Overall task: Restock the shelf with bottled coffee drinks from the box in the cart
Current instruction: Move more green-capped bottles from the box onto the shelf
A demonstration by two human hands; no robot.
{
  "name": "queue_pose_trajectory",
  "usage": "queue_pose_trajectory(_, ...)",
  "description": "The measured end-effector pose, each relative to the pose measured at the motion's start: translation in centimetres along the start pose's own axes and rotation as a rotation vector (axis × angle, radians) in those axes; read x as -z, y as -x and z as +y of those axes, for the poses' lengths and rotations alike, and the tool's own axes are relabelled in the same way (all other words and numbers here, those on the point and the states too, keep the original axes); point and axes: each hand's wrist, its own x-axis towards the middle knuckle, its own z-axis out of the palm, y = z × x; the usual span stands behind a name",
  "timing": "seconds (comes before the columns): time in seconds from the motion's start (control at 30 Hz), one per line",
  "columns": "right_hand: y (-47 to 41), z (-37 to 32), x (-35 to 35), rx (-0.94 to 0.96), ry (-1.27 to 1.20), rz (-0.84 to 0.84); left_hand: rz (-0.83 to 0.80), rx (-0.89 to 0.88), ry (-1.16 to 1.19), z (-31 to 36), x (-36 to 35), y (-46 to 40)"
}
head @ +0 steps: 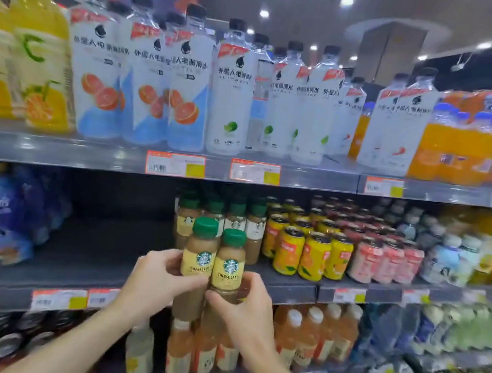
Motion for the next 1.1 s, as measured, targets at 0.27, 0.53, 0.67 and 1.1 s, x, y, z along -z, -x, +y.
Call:
queue_pose_trajectory(0.27, -5.1, -1.7, -0.9, 0.155, 0.084, 0.063, 0.101, -0.058, 0.074, 1.1, 0.6, -3.3)
queue_pose_trajectory(0.53, -7.9, -2.7, -2.1, 0.202, 0.061, 0.056, 0.174, -0.049, 0.056, 0.3, 1.3, -5.6)
queue_pose_trajectory(0.67, -9.0, -2.6, -2.8, 0.197, 0.062, 0.038, 0.171, -0.024, 0.041, -0.1, 1.3, -6.7)
queue_pose_trajectory(1.1, -11.9, -0.3, -5.1, 0.161, 0.066, 0.02, 0.205, 0.01, -0.016, -2.5, 0.3, -8.5)
